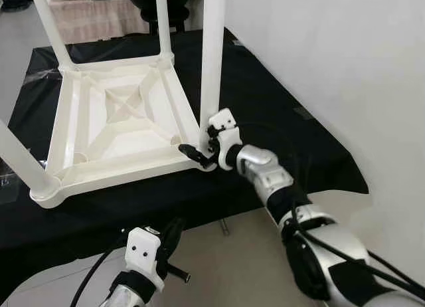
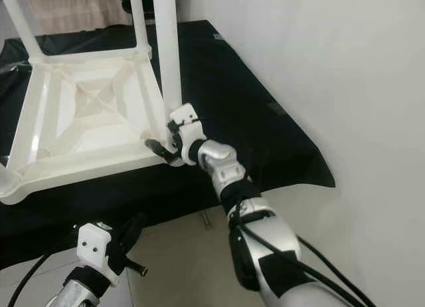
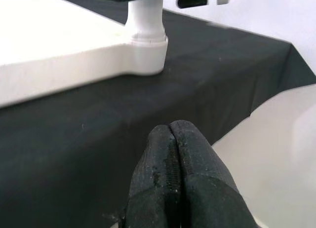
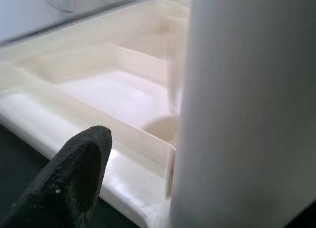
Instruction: Building children table
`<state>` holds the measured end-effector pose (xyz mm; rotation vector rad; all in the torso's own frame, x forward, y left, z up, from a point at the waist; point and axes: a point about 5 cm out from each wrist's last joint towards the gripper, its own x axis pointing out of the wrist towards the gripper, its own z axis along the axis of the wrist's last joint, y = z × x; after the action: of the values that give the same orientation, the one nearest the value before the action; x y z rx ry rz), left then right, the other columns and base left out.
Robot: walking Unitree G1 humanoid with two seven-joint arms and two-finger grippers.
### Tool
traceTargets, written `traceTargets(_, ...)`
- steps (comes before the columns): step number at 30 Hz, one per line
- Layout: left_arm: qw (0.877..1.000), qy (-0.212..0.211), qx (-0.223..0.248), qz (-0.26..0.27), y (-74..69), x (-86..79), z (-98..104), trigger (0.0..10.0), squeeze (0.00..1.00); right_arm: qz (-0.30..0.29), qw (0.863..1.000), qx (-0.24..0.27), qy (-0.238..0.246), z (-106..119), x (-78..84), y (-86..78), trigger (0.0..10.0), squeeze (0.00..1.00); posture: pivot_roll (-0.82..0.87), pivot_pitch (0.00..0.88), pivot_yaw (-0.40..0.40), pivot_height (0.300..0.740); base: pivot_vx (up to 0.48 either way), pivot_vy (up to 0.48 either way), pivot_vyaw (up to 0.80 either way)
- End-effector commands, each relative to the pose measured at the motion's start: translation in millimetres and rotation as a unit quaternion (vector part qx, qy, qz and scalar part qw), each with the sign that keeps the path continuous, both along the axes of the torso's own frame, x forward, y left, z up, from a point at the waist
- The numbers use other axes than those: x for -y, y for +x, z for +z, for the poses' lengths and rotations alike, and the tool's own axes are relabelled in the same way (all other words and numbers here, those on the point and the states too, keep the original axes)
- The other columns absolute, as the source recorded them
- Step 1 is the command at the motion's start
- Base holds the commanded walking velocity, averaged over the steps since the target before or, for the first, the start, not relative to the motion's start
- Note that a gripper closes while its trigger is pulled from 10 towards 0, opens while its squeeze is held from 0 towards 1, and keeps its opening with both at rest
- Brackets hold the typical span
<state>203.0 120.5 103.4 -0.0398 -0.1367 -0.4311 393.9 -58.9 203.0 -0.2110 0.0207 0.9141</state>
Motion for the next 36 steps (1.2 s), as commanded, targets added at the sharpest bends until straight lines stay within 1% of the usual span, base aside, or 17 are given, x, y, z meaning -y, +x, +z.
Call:
traceTargets(1, 1.000, 0.006, 0.012, 0.003, -1.5, -1.5, 3.8, 10.0, 0.00, 0.030, 1.000, -0.006, -0.005, -5.2, -6.4, -4.0, 10.0, 0.00, 0.13, 0.154, -0.065, 0.740, 0.000, 0.000, 0.00)
traceTargets(7, 0.997, 0.018, 0.068, 0.042, 32.6, -10.0, 21.3, 10.0, 0.00, 0.048, 0.999, 0.012, -0.011, 17.3, 3.0, 2.0, 10.0, 0.00, 0.13, 0.169, -0.073, 0.740, 0.000, 0.000, 0.00)
traceTargets(9, 0.997, 0.018, 0.068, 0.042, 32.6, -10.0, 21.3, 10.0, 0.00, 0.048, 0.999, 0.012, -0.011, 17.3, 3.0, 2.0, 10.0, 0.00, 0.13, 0.169, -0.073, 0.740, 0.000, 0.000, 0.00)
traceTargets(10, 0.995, 0.021, 0.076, 0.068, 41.6, -15.5, 22.4, 10.0, 0.00, 0.045, 0.999, 0.012, -0.007, 20.6, 8.2, 3.6, 0.0, 0.00, 0.11, 0.175, -0.072, 0.740, 0.000, 0.000, 0.00)
traceTargets(18, 0.992, 0.033, 0.084, 0.084, 39.0, -16.4, 22.3, 10.0, 0.00, 0.042, 0.999, 0.008, -0.008, 13.5, 17.0, 2.8, 0.0, 0.00, 0.11, 0.179, -0.072, 0.740, 0.000, 0.000, 0.00)
traceTargets(19, 0.992, 0.036, 0.085, 0.085, 38.0, -16.3, 22.0, 10.0, 0.00, 0.035, 0.999, 0.004, -0.004, 8.4, 18.9, 2.0, 0.0, 0.00, 0.11, 0.179, -0.074, 0.740, 0.000, 0.000, 0.00)
traceTargets(20, 0.992, 0.039, 0.083, 0.083, 38.1, -15.6, 21.0, 10.0, 0.00, -0.018, 1.000, -0.007, 0.007, -4.2, 20.7, 2.6, 0.0, 0.00, 0.11, 0.180, -0.075, 0.740, 0.000, 0.000, 0.00)
traceTargets(22, 0.992, 0.039, 0.083, 0.083, 38.1, -15.6, 21.0, 10.0, 0.00, -0.018, 1.000, -0.007, 0.007, -4.2, 20.7, 2.6, 0.0, 0.00, 0.11, 0.180, -0.075, 0.740, 0.000, 0.000, 0.00)
traceTargets(23, 0.993, 0.040, 0.080, 0.079, 38.9, -15.0, 19.7, 10.0, 0.00, -0.174, 0.984, -0.034, 0.031, -26.3, 27.2, 6.1, 0.0, 0.00, 0.10, 0.179, -0.075, 0.740, 0.000, 0.000, 0.00)
traceTargets(24, 0.993, 0.038, 0.076, 0.080, 40.3, -15.9, 18.2, 10.0, 0.00, -0.269, 0.958, -0.094, 0.027, -69.8, 21.2, -9.4, 0.0, 0.00, 0.08, 0.178, -0.067, 0.740, 0.000, 0.000, 0.00)
traceTargets(26, 0.993, 0.038, 0.076, 0.080, 40.3, -15.9, 18.2, 10.0, 0.00, -0.269, 0.958, -0.094, 0.027, -69.8, 21.2, -9.4, 0.0, 0.00, 0.08, 0.178, -0.067, 0.740, 0.000, 0.000, 0.00)
traceTargets(27, 0.993, 0.036, 0.074, 0.080, 42.0, -16.4, 17.3, 10.0, 0.00, -0.327, 0.937, -0.127, 0.008, -105.0, 9.8, -31.1, 0.0, 0.00, 0.09, 0.177, -0.066, 0.740, 0.000, 0.000, 0.00)
traceTargets(28, 0.993, 0.036, 0.074, 0.080, 42.0, -16.4, 17.3, 10.0, 0.00, -0.327, 0.937, -0.127, 0.008, -105.0, 9.8, -31.1, 0.0, 0.00, 0.09, 0.177, -0.066, 0.740, 0.000, 0.000, 0.00)
traceTargets(29, 0.993, 0.043, 0.077, 0.083, 43.8, -16.3, 16.2, 10.0, 0.00, -0.346, 0.927, -0.141, 0.006, -119.2, -4.1, -44.6, 0.0, 0.00, 0.09, 0.167, -0.060, 0.740, 0.000, 0.000, 0.00)
traceTargets(30, 0.993, 0.043, 0.077, 0.083, 43.8, -16.3, 16.2, 10.0, 0.00, -0.346, 0.927, -0.141, 0.006, -119.2, -4.1, -44.6, 0.0, 0.00, 0.09, 0.167, -0.060, 0.740, 0.000, 0.000, 0.00)
traceTargets(32, 0.991, 0.049, 0.081, 0.096, 47.5, -17.6, 14.2, 10.0, 0.00, -0.339, 0.932, -0.126, 0.014, -113.6, -18.9, -45.2, 0.0, 0.00, 0.09, 0.155, -0.064, 0.740, 0.000, 0.000, 0.00)
traceTargets(36, 0.989, 0.050, 0.086, 0.105, 50.4, -17.9, 13.0, 10.0, 0.00, -0.336, 0.936, -0.106, 0.016, -100.0, -19.9, -36.0, 0.0, 0.00, 0.09, 0.144, -0.068, 0.740, 0.000, 0.000, 0.00)
